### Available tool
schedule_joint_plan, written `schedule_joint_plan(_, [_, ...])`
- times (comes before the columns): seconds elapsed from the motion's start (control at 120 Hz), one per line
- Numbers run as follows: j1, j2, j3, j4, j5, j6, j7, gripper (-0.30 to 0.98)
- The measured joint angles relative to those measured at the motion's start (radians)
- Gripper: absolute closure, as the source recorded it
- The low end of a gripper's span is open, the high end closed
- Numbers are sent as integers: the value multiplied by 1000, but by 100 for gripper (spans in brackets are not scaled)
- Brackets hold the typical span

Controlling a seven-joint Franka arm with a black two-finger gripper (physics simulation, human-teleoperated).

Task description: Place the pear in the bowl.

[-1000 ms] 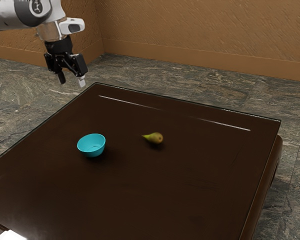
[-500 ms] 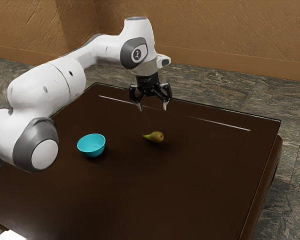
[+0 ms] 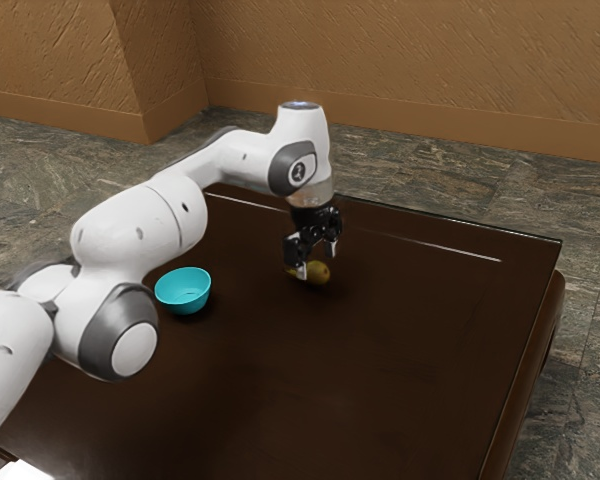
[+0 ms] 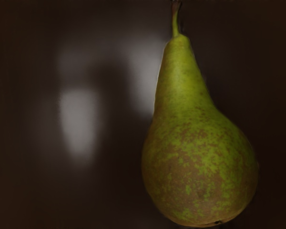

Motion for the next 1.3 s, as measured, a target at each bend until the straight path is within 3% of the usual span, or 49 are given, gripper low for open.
schedule_joint_plan(0.4, [2,84,4,67,39,86,-423,3])
schedule_joint_plan(0.542, [2,91,1,66,41,98,-517,11])
schedule_joint_plan(1.3, [10,99,6,57,42,116,-762,36])
